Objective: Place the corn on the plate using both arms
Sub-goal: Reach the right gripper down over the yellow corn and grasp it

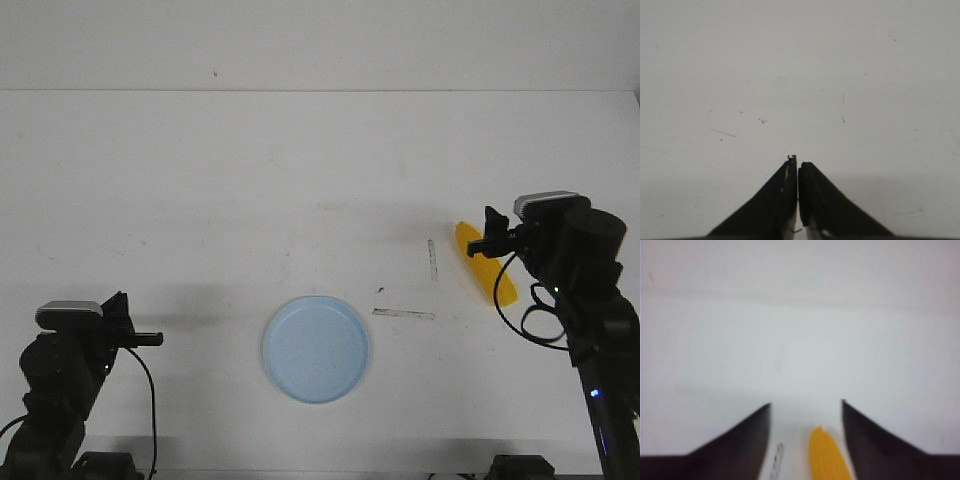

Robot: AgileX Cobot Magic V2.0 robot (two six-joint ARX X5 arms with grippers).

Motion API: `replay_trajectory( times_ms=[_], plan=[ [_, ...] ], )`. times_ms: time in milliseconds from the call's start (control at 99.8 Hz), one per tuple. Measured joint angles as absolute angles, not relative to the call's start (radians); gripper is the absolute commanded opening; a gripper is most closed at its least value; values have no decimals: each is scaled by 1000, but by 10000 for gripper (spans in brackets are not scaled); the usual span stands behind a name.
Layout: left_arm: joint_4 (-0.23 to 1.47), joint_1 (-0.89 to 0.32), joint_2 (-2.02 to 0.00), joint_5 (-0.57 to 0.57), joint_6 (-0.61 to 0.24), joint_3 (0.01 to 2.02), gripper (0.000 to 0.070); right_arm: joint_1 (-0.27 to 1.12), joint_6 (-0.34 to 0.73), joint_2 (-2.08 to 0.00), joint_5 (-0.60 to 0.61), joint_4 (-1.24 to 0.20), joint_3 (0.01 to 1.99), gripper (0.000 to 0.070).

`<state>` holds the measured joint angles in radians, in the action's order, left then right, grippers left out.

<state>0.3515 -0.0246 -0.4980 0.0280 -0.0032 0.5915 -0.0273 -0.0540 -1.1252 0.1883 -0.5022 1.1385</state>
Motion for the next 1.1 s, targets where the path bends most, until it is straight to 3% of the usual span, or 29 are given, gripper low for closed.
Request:
replay_trajectory(
  times_ms=[90, 251, 541, 1103],
  plan=[
    [352, -25, -498, 28, -3, 591, 0, -27, -96, -1197, 188, -537, 1139, 454],
    [353, -25, -498, 28, -3, 591, 0, -33, -217, -1310, 184, -605, 1139, 560],
    [359, -25, -498, 28, -3, 591, 0, -83, -399, -1479, 179, -652, 1139, 561],
    [374, -25, -498, 28, -3, 591, 0, -110, -467, -1647, 181, -652, 1139, 561]
  ],
)
